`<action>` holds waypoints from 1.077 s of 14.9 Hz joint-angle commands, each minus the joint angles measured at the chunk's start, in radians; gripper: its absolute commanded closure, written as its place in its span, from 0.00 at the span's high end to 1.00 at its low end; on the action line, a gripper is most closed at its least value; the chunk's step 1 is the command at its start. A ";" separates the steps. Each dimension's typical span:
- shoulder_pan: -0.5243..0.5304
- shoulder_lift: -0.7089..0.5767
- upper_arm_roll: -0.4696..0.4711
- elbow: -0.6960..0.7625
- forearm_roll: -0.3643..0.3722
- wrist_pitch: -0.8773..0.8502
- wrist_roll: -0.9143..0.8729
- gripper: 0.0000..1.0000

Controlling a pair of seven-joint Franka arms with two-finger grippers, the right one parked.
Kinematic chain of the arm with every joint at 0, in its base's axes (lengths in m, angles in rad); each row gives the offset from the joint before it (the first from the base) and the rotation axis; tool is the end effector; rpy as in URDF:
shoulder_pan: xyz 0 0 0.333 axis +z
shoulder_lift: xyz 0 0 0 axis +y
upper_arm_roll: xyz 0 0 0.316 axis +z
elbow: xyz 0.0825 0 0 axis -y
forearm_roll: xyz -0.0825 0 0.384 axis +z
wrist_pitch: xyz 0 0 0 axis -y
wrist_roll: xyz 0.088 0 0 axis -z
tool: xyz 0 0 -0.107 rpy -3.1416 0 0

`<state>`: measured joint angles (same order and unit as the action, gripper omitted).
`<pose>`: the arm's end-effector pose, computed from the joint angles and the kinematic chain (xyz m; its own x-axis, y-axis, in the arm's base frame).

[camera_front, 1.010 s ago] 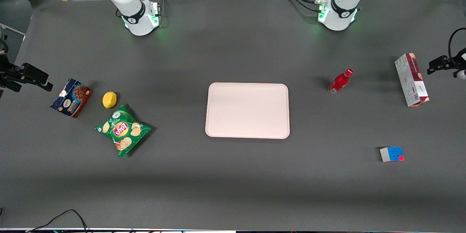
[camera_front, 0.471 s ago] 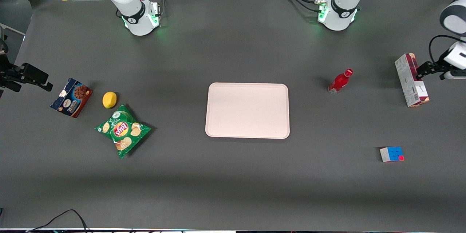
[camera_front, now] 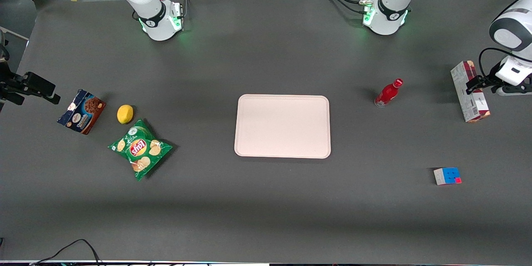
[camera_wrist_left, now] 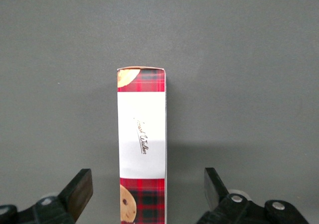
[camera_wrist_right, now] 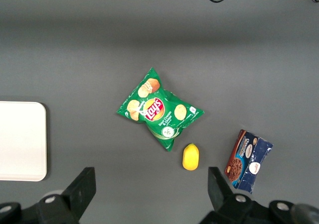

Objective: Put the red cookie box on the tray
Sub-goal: 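Lower the open left gripper around the red cookie box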

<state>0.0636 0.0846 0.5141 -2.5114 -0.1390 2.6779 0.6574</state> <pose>0.3950 0.2653 0.2613 0.9950 0.0366 0.0933 0.0397 -0.9987 -0.0316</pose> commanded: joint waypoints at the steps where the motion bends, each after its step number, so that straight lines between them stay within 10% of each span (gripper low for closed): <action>1: -0.021 0.044 0.006 0.005 -0.033 0.065 0.022 1.00; 10: -0.033 0.107 0.001 0.009 -0.042 0.083 0.102 1.00; 16: -0.033 0.100 0.001 0.020 -0.062 0.069 0.131 0.49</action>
<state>0.0418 0.1834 0.5099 -2.5034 -0.1733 2.7494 0.7532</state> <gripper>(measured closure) 0.229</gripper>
